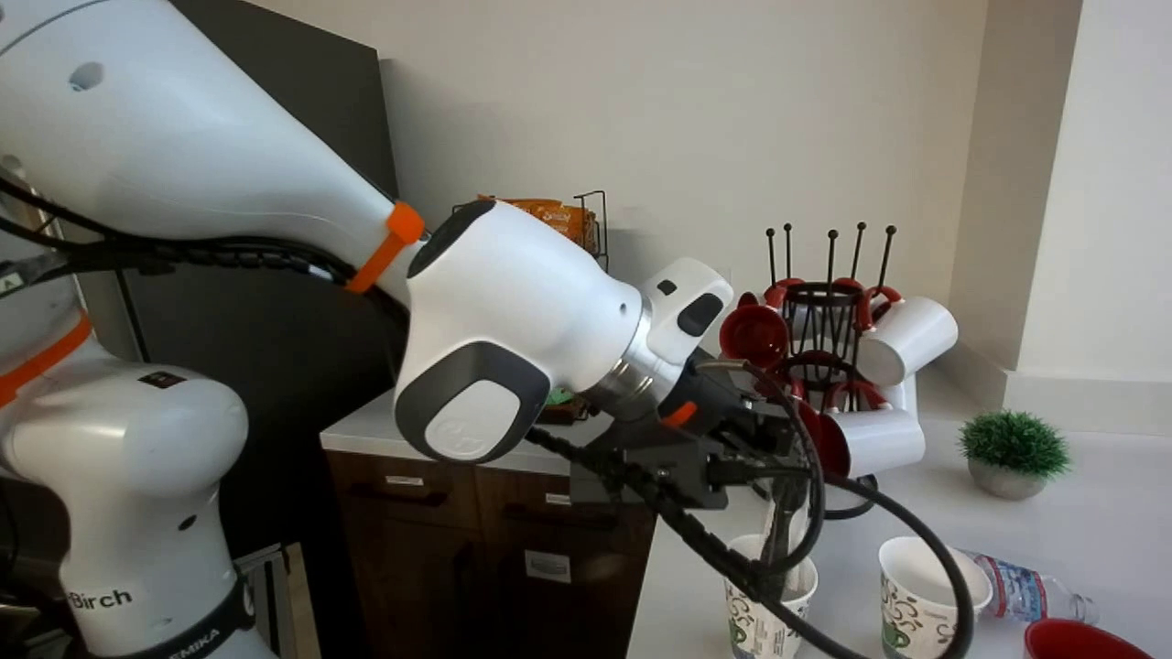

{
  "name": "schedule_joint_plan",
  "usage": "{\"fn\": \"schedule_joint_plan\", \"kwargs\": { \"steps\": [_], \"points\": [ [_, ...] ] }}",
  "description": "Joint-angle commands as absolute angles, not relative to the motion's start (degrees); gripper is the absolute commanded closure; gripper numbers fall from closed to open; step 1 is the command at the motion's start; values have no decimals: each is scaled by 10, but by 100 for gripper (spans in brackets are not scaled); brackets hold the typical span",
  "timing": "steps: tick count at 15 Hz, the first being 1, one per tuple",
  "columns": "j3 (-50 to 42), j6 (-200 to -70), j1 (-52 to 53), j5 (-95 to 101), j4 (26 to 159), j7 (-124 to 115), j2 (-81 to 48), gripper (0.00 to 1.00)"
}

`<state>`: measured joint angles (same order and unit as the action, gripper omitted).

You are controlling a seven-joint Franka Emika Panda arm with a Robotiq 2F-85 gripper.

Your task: Remove the white sachet from the mug

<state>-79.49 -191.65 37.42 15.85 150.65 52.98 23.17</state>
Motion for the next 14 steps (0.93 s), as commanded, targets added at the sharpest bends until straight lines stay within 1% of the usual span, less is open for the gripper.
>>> {"fn": "schedule_joint_plan", "kwargs": {
  "steps": [1,9,12,14],
  "points": [
    [-755,-1927,338,158,1505,519,239,100],
    [-648,-1934,252,154,1504,481,262,100],
    [-584,-1956,181,148,1500,467,236,100],
    [-534,-1960,109,163,1492,435,220,100]
  ]
}}
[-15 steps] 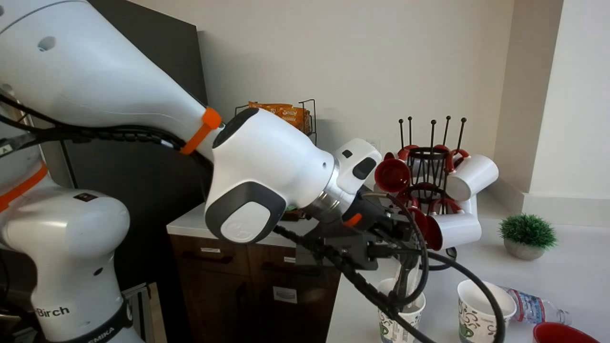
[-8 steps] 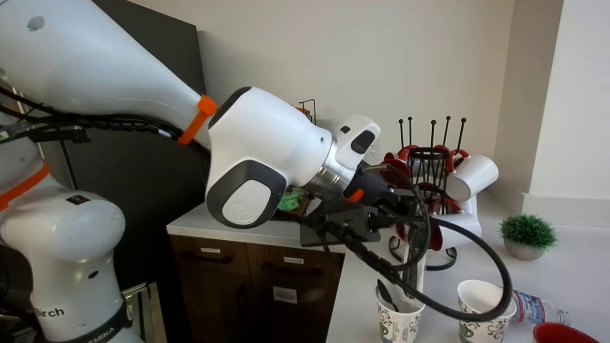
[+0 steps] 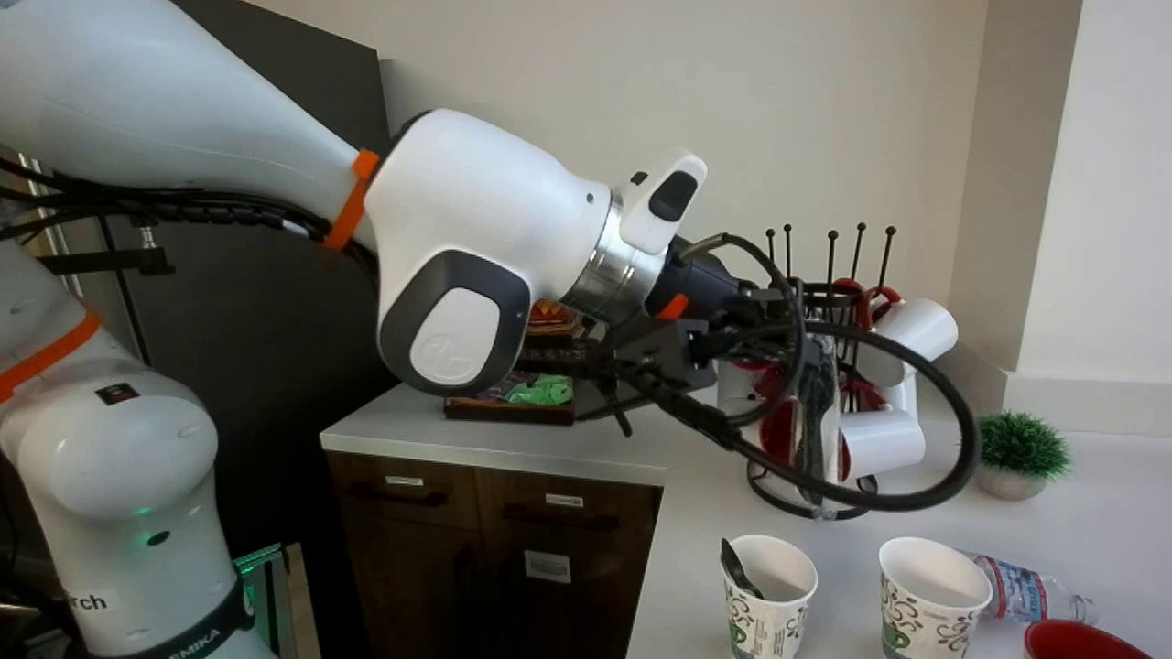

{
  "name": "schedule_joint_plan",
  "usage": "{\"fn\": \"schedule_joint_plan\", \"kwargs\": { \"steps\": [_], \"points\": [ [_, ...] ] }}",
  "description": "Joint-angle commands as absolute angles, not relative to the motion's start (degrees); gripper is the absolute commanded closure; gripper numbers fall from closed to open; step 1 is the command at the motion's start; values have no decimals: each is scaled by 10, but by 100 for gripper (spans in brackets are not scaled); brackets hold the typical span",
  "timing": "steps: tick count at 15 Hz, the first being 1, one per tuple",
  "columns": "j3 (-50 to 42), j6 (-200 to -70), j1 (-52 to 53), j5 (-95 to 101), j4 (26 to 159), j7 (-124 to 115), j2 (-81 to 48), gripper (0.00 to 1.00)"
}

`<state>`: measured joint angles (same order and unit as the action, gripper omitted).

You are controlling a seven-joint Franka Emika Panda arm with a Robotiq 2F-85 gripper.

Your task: Remove the white sachet from the mug

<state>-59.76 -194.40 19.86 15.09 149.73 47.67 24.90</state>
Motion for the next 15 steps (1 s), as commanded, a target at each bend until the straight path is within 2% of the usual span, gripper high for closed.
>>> {"fn": "schedule_joint_plan", "kwargs": {
  "steps": [1,3,8,15],
  "points": [
    [-510,-1968,72,163,1487,431,211,100],
    [-457,-1965,-13,163,1478,422,196,100],
    [-400,-1865,-151,173,1465,425,178,100],
    [-405,-1709,-196,158,1463,435,139,100]
  ]
}}
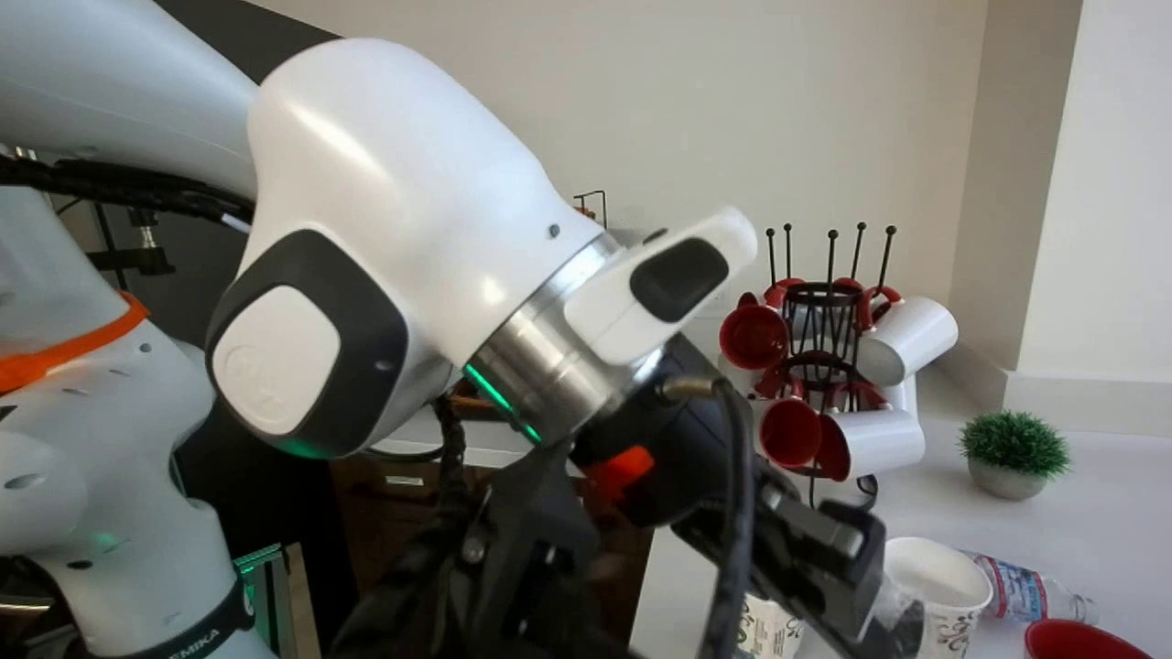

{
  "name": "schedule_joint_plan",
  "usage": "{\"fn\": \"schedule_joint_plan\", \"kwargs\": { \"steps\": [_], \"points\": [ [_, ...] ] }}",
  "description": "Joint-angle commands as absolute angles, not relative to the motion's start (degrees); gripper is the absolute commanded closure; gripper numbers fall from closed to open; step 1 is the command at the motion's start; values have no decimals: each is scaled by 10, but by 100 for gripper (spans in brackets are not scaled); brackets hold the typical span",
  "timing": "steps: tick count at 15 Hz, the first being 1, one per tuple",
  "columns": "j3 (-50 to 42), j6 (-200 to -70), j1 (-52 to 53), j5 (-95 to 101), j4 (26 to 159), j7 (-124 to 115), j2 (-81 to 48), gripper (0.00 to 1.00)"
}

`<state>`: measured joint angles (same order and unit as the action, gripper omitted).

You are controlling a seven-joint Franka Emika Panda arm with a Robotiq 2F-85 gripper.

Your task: Remove the white sachet from the mug

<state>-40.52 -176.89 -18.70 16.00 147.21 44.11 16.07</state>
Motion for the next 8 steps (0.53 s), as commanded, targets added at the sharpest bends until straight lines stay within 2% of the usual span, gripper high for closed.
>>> {"fn": "schedule_joint_plan", "kwargs": {
  "steps": [1,6,8],
  "points": [
    [-415,-1679,-184,147,1464,442,140,100],
    [-416,-1574,-191,108,1449,439,94,100],
    [-410,-1573,-202,106,1444,425,74,73]
  ]
}}
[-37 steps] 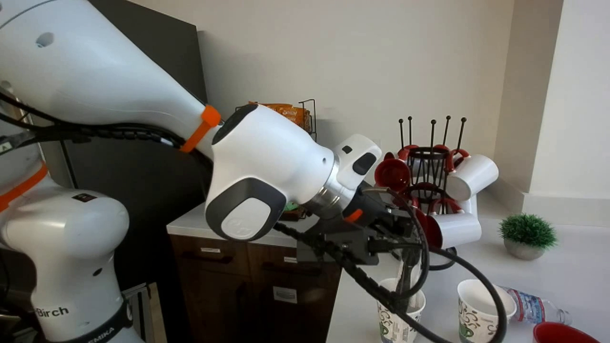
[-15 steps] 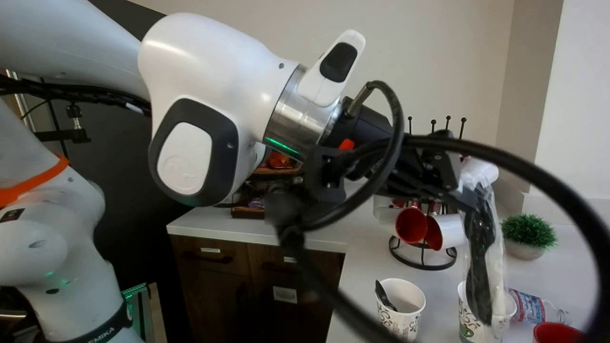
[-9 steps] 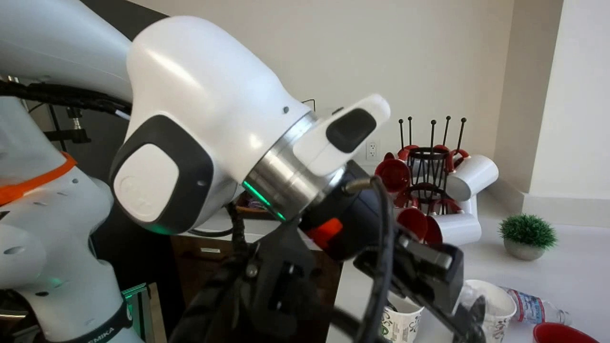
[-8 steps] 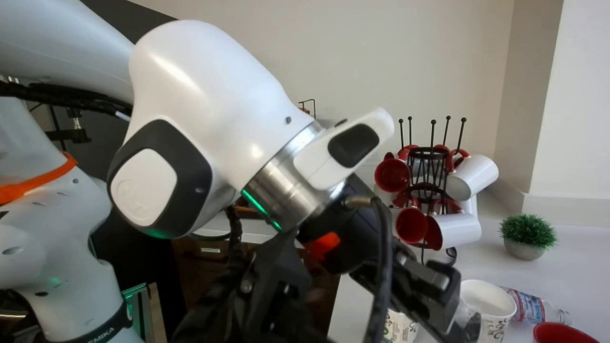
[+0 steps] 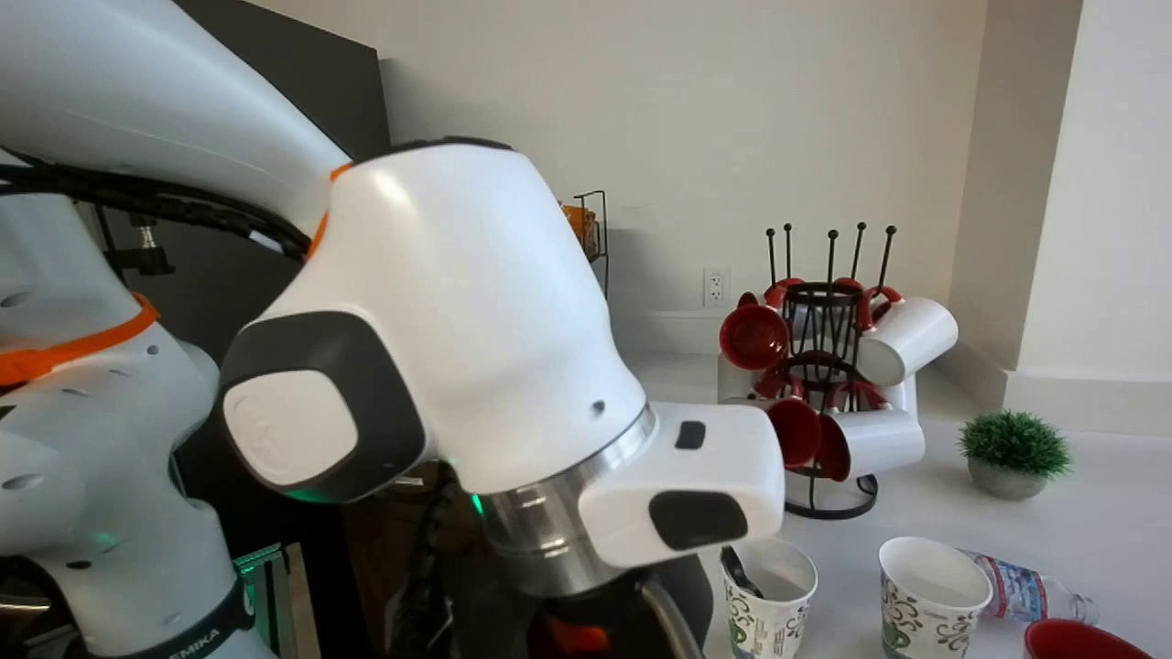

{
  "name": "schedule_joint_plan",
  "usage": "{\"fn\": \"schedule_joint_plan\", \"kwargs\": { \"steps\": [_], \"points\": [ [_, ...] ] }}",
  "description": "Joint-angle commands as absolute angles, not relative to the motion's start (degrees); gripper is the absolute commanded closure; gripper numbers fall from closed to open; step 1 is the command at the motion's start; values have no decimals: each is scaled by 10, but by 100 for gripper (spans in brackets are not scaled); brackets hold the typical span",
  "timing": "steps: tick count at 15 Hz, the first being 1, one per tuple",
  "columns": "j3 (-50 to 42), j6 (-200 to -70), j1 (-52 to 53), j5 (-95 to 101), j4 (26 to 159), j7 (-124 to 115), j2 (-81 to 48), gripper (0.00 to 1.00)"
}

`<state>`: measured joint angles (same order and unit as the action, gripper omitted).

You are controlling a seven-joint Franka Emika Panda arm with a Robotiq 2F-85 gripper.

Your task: Remove the white sachet from the mug

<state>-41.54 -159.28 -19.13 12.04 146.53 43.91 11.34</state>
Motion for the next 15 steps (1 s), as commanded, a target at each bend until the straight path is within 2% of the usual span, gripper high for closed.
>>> {"fn": "schedule_joint_plan", "kwargs": {
  "steps": [1,6,10,12,15],
  "points": [
    [-408,-1576,-204,104,1442,422,67,66],
    [-383,-1609,-201,105,1449,417,67,29],
    [-357,-1690,-208,120,1453,406,62,1],
    [-361,-1714,-197,117,1454,403,60,0],
    [-344,-1679,-193,115,1460,374,78,0]
  ]
}}
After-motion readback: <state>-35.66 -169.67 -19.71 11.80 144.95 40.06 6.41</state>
